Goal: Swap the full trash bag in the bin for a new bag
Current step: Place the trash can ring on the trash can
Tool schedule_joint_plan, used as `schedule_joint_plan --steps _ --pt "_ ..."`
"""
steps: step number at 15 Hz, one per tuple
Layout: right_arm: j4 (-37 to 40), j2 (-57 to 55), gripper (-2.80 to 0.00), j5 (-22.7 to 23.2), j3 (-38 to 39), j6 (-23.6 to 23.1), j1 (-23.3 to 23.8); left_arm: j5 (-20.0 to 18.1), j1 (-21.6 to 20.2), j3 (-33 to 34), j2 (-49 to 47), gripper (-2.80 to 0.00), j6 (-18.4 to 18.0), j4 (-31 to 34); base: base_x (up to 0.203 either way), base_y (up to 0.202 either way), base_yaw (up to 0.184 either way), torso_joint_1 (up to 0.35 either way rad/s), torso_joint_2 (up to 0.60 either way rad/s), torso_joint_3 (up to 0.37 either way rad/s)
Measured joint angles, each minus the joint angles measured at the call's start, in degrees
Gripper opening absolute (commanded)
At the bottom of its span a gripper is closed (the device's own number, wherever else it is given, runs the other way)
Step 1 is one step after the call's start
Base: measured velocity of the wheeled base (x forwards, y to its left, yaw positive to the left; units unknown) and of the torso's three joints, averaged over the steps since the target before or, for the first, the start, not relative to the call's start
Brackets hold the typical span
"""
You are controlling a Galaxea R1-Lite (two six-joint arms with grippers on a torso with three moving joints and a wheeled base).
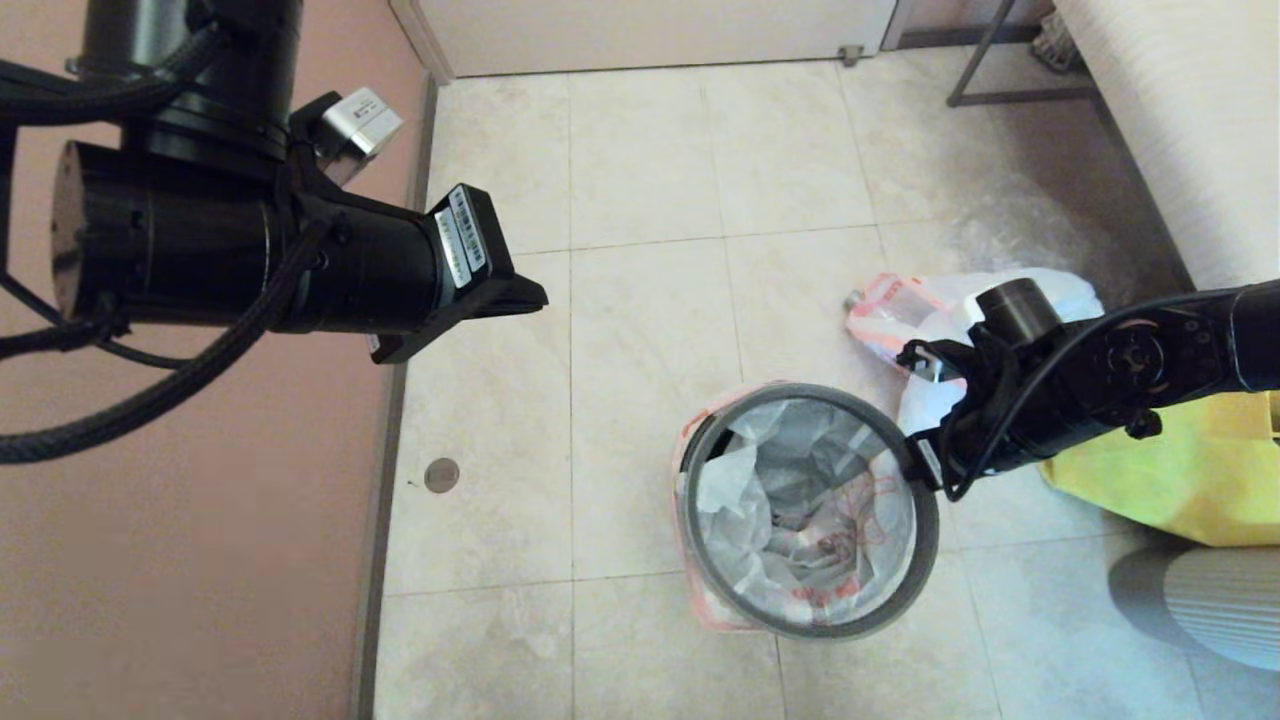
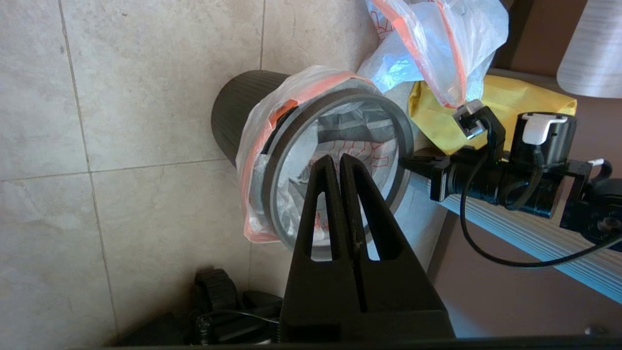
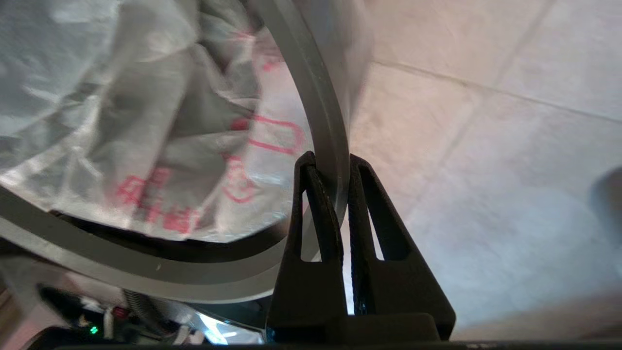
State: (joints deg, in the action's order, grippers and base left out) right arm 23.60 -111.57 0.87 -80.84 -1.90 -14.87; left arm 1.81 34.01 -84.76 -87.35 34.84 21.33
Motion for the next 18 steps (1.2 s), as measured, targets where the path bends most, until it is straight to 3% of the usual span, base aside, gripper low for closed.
schedule_joint_plan --steps 4,8,18 --pt "-1.53 -0.63 -2.8 -0.65 0.36 -0.16 0.22 -0.02 0.02 -0.07 0.05 -2.8 0.02 -0.09 0.0 0.0 0.0 0.0 0.0 0.0" --pt "-9.33 -2.68 -2.8 -2.54 0.05 -0.44 -0.59 -0.02 0.0 -0.18 -0.17 -2.8 -0.09 -0.17 0.0 0.0 0.0 0.0 0.0 0.0" --pt "-10.09 -4.7 -2.8 -7.51 0.63 -0.29 -3.49 -0.01 0.09 -0.13 -1.3 -2.8 -0.09 0.0 0.0 0.0 0.0 0.0 0.0 0.0"
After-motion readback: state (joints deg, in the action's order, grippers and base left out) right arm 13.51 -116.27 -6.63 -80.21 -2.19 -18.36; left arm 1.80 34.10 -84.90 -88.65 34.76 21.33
